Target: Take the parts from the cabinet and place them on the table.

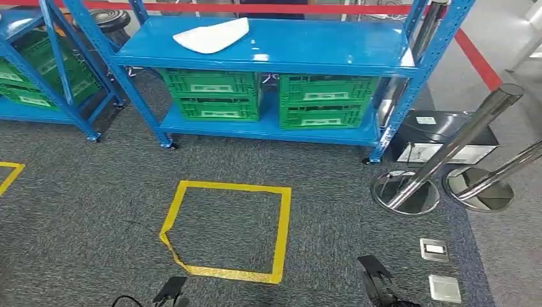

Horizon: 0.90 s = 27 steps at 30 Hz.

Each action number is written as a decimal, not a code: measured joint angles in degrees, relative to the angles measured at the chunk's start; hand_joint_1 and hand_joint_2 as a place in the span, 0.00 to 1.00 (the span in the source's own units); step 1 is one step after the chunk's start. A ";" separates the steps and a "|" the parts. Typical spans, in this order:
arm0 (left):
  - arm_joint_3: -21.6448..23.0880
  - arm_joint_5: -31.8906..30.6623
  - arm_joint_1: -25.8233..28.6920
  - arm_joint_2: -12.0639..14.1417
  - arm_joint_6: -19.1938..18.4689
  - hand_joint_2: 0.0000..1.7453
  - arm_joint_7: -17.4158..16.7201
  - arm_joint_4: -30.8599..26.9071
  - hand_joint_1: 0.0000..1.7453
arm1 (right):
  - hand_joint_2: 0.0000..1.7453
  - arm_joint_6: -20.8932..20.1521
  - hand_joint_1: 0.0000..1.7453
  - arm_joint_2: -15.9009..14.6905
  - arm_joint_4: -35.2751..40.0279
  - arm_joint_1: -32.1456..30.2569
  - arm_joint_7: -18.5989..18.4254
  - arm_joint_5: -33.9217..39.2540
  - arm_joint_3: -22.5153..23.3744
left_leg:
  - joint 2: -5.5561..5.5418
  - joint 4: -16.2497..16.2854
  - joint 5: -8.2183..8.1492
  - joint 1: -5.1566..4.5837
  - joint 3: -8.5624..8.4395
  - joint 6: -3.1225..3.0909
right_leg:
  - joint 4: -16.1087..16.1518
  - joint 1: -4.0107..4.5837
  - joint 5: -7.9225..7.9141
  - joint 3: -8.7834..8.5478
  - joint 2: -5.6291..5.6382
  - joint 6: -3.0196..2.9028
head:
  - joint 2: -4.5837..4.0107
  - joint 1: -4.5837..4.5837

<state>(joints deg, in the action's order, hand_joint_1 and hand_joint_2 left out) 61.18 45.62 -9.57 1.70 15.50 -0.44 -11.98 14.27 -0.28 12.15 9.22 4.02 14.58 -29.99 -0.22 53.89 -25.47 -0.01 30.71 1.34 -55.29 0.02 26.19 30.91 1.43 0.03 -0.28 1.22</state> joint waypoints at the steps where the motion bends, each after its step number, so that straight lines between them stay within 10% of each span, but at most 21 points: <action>1: 0.00 0.00 0.00 0.00 0.00 0.00 0.00 0.00 0.00 | 0.00 0.00 0.00 0.00 0.00 0.00 0.00 0.00 0.00 | 0.00 0.00 0.00 0.01 0.00 0.00 | 0.00 0.01 0.00 0.00 0.00 0.00 | 0.00 0.00; 12: 0.00 0.00 -0.01 0.07 0.00 0.00 0.00 0.00 0.00 | 0.00 -0.04 0.00 0.00 0.00 0.03 0.00 0.26 0.00 | -0.02 0.19 -0.13 -0.24 0.04 -0.19 | 0.04 -0.26 -0.02 -0.03 -0.01 0.14 | 0.00 -0.02; 18: 0.00 0.00 -0.07 0.04 0.00 0.00 0.04 0.00 0.00 | 0.00 0.04 0.00 0.02 0.00 0.03 -0.09 0.33 0.00 | 0.21 -1.25 0.49 0.30 -0.60 -1.45 | 0.33 -0.24 0.06 -0.20 -0.08 1.18 | 0.00 0.02; 23: 0.00 0.00 -0.03 -0.04 0.00 0.00 0.07 0.00 0.00 | 0.00 0.04 0.00 0.02 0.00 -0.08 -0.11 0.33 -0.02 | 0.74 -1.86 0.56 0.47 -1.17 -1.77 | -18.48 -0.96 8.80 8.57 -0.87 2.14 | 0.00 -0.70; 25: 0.00 0.00 -0.01 -0.11 0.00 0.00 0.07 0.00 0.00 | 0.00 0.04 0.00 0.02 0.00 -0.22 -0.11 0.35 -0.04 | 0.68 -1.80 0.30 0.83 -1.48 -1.36 | -15.86 -1.47 5.73 7.53 -1.05 2.63 | 0.00 -0.72; 27: 0.00 0.00 -0.01 -0.15 0.00 0.00 0.07 0.00 0.00 | 0.00 0.13 0.00 0.02 0.00 -0.04 -0.15 0.35 -0.04 | 0.59 -1.24 -0.29 1.44 -1.92 -0.47 | -5.52 -1.96 0.17 2.42 -1.35 3.23 | 0.00 -0.79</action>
<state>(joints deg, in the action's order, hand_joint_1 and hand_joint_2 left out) 61.18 45.62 -9.58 1.55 15.50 -0.37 -11.98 14.40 -0.26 12.15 9.18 3.87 14.93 -30.03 0.37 52.65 -25.76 1.42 28.79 0.87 -60.81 -1.94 26.36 33.32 0.08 3.26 -0.28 0.44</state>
